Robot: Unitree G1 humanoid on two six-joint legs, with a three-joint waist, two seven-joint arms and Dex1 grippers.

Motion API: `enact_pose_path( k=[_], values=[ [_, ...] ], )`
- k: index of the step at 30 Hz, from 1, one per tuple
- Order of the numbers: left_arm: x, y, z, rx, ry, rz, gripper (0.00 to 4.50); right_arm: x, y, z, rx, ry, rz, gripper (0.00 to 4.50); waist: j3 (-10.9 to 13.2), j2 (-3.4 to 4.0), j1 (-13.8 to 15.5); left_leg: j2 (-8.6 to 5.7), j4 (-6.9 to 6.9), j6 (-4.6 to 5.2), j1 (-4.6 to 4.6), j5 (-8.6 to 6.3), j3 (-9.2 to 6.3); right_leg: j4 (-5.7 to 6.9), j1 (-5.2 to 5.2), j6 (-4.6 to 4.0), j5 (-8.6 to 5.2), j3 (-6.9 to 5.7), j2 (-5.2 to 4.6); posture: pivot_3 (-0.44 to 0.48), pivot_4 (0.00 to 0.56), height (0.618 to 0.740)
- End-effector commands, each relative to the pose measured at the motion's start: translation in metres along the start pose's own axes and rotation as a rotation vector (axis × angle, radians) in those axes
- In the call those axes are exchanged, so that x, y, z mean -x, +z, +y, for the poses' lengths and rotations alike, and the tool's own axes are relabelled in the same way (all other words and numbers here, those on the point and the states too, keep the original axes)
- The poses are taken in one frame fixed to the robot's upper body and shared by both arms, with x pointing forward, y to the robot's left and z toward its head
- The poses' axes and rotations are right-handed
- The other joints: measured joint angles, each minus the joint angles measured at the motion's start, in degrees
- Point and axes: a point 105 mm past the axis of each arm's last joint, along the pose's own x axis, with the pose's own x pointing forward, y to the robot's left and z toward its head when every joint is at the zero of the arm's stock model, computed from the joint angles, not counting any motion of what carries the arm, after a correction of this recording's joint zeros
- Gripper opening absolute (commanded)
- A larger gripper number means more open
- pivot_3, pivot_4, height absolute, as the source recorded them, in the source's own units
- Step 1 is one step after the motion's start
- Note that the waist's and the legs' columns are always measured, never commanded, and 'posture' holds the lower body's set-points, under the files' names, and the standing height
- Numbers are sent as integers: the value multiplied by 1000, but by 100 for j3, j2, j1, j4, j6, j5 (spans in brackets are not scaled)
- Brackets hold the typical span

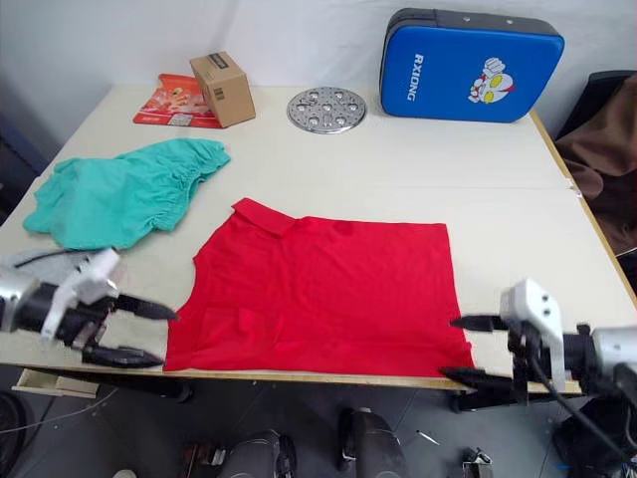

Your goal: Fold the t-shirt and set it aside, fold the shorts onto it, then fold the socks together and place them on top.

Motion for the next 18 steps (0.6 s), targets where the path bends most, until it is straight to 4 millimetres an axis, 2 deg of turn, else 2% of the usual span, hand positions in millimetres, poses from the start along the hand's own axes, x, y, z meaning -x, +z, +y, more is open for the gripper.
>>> enact_pose_path(
  k=[1, 6, 8, 11, 14, 18],
  values=[
    [-8, 12, 41, -20, 164, -47, 4462, -10, 16, -31, -58, -123, -62, 4500, -1, -2, -1, -2, -2, 12, -1, 15, 0, 0, -1, -17, 13, 1, 0, 0, 150, 740],
    [-33, 36, 95, -134, 333, -59, 4462, -39, 38, -80, -51, -272, -59, 4500, 2, -5, -37, 0, 10, -17, -1, 37, 14, 19, -25, -27, 34, 6, -2, 0, 150, 740],
    [-43, 47, 107, -169, 360, -72, 4462, -50, 40, -95, -42, -314, -34, 4500, 2, -7, -37, 0, 28, -19, -17, 40, 26, 44, -57, -27, 34, 14, -3, 0, 150, 740],
    [-53, 54, 122, -247, 414, -34, 4462, -64, 41, -113, -33, -360, -8, 4500, 1, -8, -36, 6, 78, -24, -101, 40, 43, 90, -155, -32, 32, 17, -1, 0, 150, 740],
    [-51, 57, 140, -321, 522, 23, 4462, -73, 45, -127, -17, -393, 0, 4500, 2, -7, -65, 2, 93, -23, -138, 41, 61, 114, -205, -36, 34, 21, -8, 0, 150, 740],
    [-43, 57, 152, -353, 604, 65, 4462, -76, 49, -146, -31, -454, -5, 4500, 3, -7, -161, -1, 99, -18, -136, 51, 63, 123, -205, -52, 44, 20, -18, 0, 150, 740]
  ],
)
